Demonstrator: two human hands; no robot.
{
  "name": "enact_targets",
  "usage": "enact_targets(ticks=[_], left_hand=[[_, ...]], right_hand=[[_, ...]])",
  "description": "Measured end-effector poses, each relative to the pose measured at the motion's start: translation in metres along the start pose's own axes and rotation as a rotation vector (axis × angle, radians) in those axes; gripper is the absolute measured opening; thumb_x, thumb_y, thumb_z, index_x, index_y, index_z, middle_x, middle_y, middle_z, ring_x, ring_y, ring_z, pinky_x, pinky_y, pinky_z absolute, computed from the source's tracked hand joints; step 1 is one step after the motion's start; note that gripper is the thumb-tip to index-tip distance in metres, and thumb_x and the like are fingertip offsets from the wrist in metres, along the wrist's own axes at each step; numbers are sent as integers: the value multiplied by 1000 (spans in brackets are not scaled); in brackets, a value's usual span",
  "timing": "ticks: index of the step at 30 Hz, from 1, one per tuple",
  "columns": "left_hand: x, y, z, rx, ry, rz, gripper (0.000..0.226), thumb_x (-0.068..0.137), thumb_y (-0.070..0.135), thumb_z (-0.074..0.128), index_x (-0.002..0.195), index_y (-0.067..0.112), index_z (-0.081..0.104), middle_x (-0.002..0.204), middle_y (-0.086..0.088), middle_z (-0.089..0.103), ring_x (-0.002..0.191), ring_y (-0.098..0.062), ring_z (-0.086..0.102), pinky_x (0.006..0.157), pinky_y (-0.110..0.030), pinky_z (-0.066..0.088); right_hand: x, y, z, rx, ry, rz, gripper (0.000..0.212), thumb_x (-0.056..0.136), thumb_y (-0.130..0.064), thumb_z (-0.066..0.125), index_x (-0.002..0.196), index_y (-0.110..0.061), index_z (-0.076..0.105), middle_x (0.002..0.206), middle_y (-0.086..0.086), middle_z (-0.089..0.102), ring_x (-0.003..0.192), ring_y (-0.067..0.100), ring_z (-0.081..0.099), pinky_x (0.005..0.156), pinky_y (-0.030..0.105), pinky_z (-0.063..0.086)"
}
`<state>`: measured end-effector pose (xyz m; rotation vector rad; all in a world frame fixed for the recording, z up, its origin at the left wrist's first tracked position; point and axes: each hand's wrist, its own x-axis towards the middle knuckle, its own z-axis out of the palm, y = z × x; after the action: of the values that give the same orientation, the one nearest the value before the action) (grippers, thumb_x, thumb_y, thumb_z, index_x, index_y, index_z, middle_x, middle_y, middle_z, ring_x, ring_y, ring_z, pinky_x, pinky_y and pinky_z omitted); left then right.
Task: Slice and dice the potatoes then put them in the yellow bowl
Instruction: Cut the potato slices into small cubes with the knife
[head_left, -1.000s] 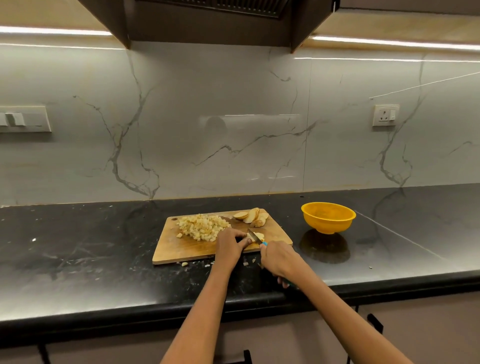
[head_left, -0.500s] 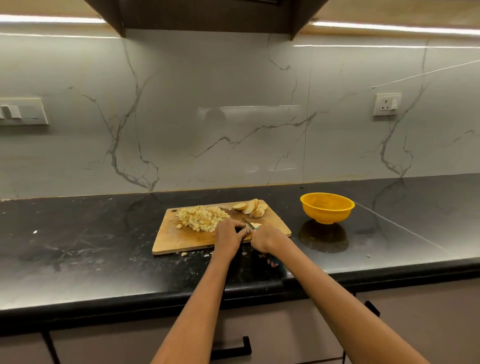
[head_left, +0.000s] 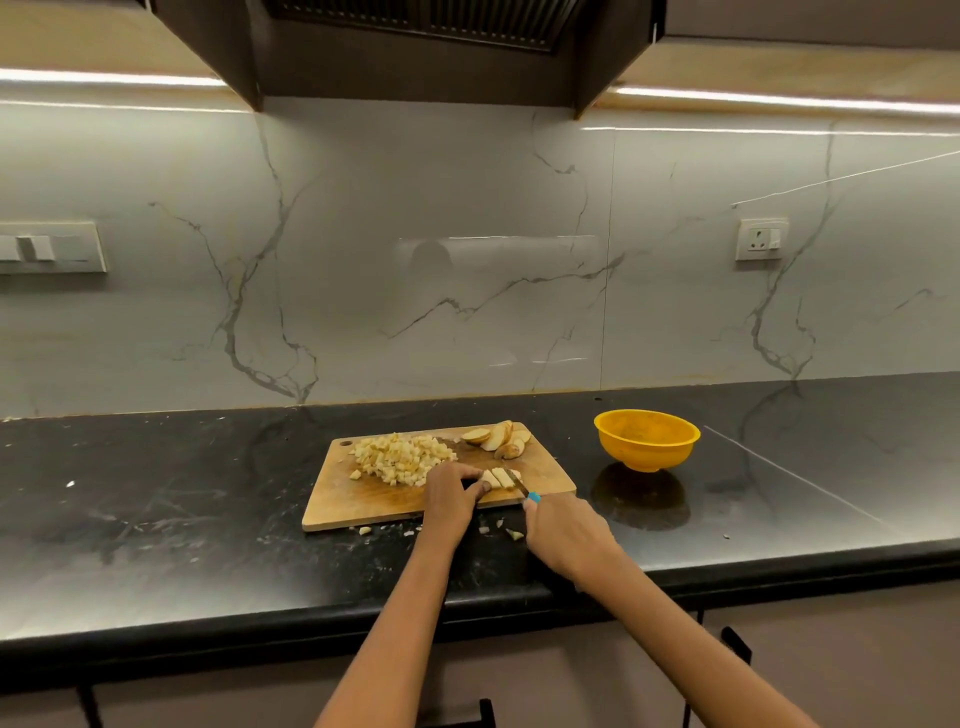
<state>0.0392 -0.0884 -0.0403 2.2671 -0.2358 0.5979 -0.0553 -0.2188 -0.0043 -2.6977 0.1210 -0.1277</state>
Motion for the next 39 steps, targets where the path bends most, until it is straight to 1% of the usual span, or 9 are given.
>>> enact_targets(ticks=[6,11,15,22,25,29,32,35,39], left_hand=[[0,0,0,-17,21,-22,27,83,14,69,108,5,68,111,-9,69,106,-16,61,92,-21,41],[1,-1,0,-20,27,-19,24,82,13,69,106,5,70,107,-8,70,103,-16,63,89,-21,41],[2,-1,0,-20,27,-17,23,82,14,70,103,6,71,105,-8,71,100,-16,63,88,-22,43],[-2,2,-5,-13,16,0,20,80,15,72,98,8,74,99,-7,72,93,-14,66,82,-19,44],[-3,1,-4,-11,16,-3,20,80,18,72,98,9,74,97,-5,73,89,-12,65,80,-19,45],[-3,3,-4,0,24,-17,21,82,19,71,101,10,72,100,-5,72,93,-12,64,85,-22,45],[-4,4,-3,-1,25,-32,23,82,20,70,102,9,72,102,-5,72,96,-13,64,84,-19,42],[-4,2,-3,-15,31,-47,25,83,18,69,105,8,70,107,-7,70,103,-15,62,88,-19,40],[-2,1,-5,-13,96,-83,22,85,9,65,107,7,70,111,-8,68,107,-17,60,91,-19,38]], right_hand=[[18,-12,4,79,-105,-4,45,103,-35,29,77,-3,48,57,8,55,53,22,62,46,28,49],[24,-14,7,68,-116,9,43,104,-32,29,70,-7,40,61,8,53,50,19,56,47,25,44],[27,-20,6,40,-179,18,35,103,-22,30,90,1,54,97,18,65,87,32,65,57,29,44],[38,-37,-1,1,-374,97,27,99,-11,33,102,8,53,67,16,56,51,24,56,44,30,45],[37,-30,2,-28,-344,57,33,102,-19,32,99,7,54,72,15,60,58,25,60,50,29,48],[21,-18,4,-95,-228,-22,37,102,-26,34,120,-1,55,120,15,59,111,30,58,87,36,46],[9,-12,0,-96,-183,-38,37,102,-27,35,121,-3,56,124,15,58,114,29,56,92,38,46],[3,-6,-4,-16,-155,-50,37,103,-24,31,115,0,57,116,17,61,105,30,61,84,37,53],[9,1,-4,119,-87,-22,45,104,-34,27,74,-7,47,75,11,59,75,24,65,50,22,45]])
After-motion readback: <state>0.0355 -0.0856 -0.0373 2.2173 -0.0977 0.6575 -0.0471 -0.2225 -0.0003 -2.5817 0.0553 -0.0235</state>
